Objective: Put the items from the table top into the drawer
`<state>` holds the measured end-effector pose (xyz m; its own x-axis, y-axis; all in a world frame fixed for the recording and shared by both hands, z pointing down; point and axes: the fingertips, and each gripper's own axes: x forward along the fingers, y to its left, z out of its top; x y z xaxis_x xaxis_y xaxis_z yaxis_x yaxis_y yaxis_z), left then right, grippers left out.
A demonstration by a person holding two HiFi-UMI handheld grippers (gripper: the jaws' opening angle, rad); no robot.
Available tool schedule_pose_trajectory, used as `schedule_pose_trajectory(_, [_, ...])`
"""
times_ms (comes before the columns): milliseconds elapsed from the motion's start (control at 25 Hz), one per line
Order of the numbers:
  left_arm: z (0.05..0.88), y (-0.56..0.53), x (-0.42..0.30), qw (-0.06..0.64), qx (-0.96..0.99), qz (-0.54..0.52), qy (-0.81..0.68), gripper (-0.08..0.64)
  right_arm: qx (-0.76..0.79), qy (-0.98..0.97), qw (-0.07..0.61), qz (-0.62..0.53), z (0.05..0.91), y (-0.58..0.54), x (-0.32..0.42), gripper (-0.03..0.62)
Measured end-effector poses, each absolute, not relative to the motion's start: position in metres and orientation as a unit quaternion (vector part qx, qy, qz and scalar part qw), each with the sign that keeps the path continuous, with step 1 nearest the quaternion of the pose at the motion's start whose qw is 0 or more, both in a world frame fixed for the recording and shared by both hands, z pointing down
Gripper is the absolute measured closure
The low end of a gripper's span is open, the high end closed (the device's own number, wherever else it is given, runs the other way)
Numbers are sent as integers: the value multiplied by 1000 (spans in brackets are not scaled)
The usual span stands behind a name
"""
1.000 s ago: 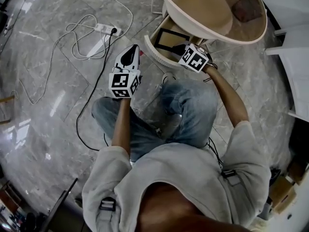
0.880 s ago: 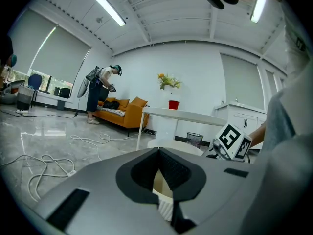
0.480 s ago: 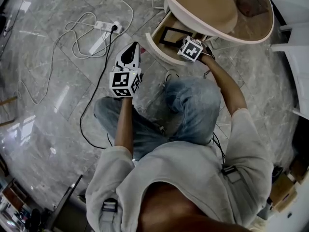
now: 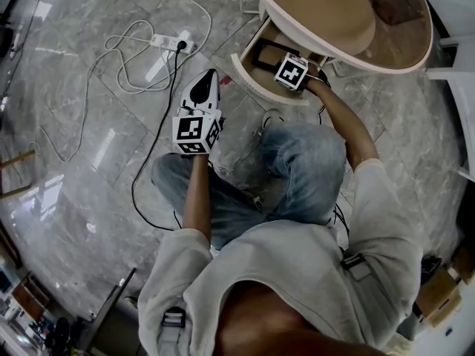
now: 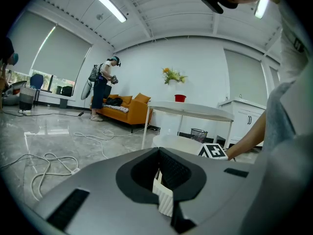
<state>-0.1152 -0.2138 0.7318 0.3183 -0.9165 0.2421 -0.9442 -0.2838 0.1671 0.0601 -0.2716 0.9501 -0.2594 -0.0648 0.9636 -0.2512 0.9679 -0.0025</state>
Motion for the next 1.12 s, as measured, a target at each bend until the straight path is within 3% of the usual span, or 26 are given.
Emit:
schedule_pose_trajectory(240, [731,-213,-122,138,796,48,-588,545,99,-786,604,83,965,-269,60,506])
schedule_pose_trajectory(440, [732,-210,-126,141,793,45,-591,545,104,-799,583,102,962,-270,53,379])
schedule_pose_trajectory(600, [729,-206,-124,141,793,36,-591,545,121,-809,566,102,940,-267,55,371])
schedule_pose_trajectory(760, [723,-205,-118,139,797,26,-587,545,152,-834,527,60,904,-282,48,435])
schedule_pose_trajectory(920, [717,-201,-112,139,800,19,-583,545,169,-848,502,30,877,-282,44,551])
schedule_pose_trajectory(1120, [702,-191,-120,128,795,12,-593,545,157,-887,434,28,832,-267,8,568])
